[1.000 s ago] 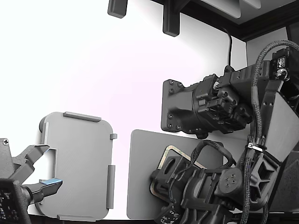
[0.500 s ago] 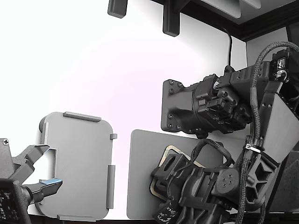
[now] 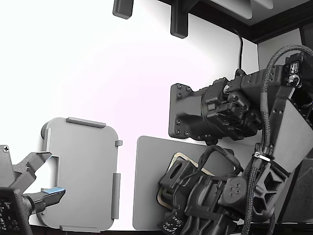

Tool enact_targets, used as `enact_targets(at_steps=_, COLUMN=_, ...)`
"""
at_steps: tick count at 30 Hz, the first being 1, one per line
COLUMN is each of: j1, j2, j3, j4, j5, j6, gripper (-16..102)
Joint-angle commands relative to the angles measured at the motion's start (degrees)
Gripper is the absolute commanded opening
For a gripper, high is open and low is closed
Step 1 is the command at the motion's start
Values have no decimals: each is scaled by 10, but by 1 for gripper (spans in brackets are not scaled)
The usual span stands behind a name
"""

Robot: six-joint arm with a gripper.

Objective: Move top rectangular frame to the holder.

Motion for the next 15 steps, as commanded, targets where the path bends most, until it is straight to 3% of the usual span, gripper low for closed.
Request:
enact_targets(at_steps=1, j1=-12, j2=5, j3=-15, j4=-3, j5=1, j6=0, gripper=69)
enact_targets(at_steps=3, j1=-13, j2=4, j3=-16, j4=-3, j5=3, j6=0, gripper=60)
enact_targets(at_steps=11, j1=-15, j2=3, j3=-15, j4=-1, j5=18, j6=18, gripper=-7)
enact_targets(at_steps=15, j1=-16, j2=1, j3=-20, j4=0, j5=21, j6=18, gripper=-10)
